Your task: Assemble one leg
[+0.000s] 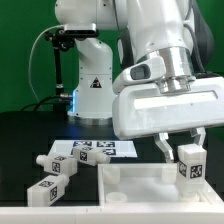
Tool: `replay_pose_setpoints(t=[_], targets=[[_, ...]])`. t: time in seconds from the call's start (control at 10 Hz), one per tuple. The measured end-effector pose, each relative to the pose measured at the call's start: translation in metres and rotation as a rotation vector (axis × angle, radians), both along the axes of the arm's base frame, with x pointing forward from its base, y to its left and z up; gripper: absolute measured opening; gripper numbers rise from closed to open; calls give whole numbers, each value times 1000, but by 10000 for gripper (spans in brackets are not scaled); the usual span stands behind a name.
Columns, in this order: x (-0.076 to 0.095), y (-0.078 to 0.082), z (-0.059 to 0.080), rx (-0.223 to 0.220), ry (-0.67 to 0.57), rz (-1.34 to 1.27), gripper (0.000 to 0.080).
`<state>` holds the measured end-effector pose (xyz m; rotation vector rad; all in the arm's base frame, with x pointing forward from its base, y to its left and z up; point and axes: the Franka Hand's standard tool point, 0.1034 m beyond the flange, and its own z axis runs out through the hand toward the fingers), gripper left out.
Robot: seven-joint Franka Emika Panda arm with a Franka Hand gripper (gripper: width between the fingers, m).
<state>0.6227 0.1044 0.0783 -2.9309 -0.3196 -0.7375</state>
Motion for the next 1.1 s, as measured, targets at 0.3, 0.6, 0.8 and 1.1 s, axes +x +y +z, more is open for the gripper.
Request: replay_pose_setpoints(t=[0.3, 0.6, 0.8, 1.1], targets=[[0, 1, 0, 1, -26, -3, 284], [-1, 2, -1, 1, -66, -15, 284], [-1, 2, -1, 1, -66, -14, 441], [-1, 2, -1, 1, -66, -14, 645]])
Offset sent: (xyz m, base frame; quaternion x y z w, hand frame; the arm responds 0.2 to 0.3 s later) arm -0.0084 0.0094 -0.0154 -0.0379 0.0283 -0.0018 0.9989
